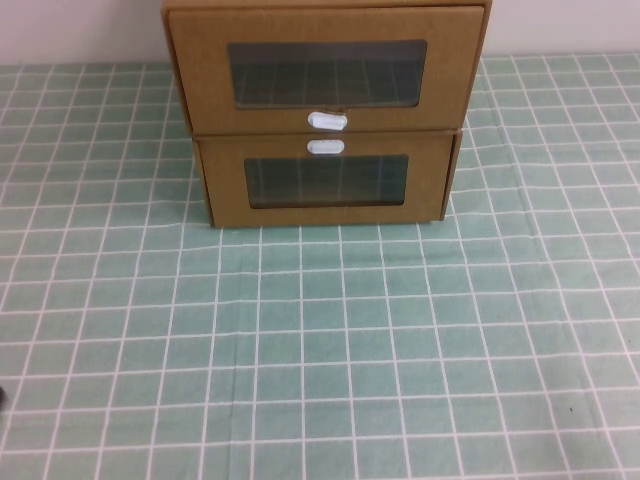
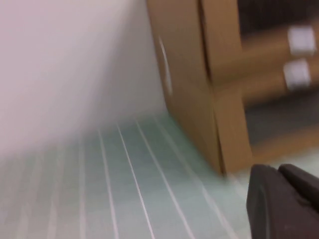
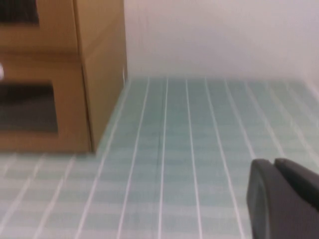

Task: Open the shoe box
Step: 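Pull the top drawer of the cardboard box fully open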

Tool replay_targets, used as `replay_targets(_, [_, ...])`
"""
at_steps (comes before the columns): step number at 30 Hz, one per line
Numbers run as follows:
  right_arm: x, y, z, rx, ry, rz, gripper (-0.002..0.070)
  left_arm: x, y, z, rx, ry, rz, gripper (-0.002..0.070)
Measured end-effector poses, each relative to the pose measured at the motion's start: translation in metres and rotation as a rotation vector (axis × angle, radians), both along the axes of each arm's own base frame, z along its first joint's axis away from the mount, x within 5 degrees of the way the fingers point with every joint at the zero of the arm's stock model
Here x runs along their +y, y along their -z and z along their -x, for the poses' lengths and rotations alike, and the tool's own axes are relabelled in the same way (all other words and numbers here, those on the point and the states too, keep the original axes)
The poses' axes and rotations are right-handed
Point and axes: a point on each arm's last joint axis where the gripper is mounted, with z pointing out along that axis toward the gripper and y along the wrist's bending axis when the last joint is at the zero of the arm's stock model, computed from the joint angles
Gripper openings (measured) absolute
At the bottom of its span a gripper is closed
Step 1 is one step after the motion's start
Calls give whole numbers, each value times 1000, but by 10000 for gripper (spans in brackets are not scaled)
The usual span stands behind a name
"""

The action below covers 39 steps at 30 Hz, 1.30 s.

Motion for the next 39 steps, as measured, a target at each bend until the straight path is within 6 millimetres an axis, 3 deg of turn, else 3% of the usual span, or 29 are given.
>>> replay_targets(5, [-1, -37, 5, -415, 10, -43, -13, 5, -36, 5, -384, -43, 119, -5])
replay_targets(8, [-2, -52, 12, -597, 14, -62, -13, 8, -48, 10, -531, -59, 162, -5])
replay_targets(13, [-4, -69, 25, -825, 19, -85, -13, 12, -60, 18, -681, -71, 225, -5])
replay_targets(18, [-5, -76, 33, -945, 23, -101, -13, 18, -74, 30, -856, -77, 330, -5])
replay_targets(21, [-7, -87, 37, -987, 32, -131, -13, 24, -97, 39, -930, -94, 406, -5])
replay_targets(27, [-26, -172, 78, -1188, 77, -405, -13, 40, -169, 73, -1097, -106, 572, -5])
replay_targets(31, [-36, -231, 90, -1169, 73, -619, -13, 44, -218, 72, -1095, -132, 618, -5])
replay_targets(34, [-29, -274, 79, -1051, 60, -526, -14, 41, -251, 55, -993, -146, 622, -5])
replay_targets(39, [-8, -322, 22, -753, -13, -324, -13, 24, -302, 7, -745, -122, 563, -5])
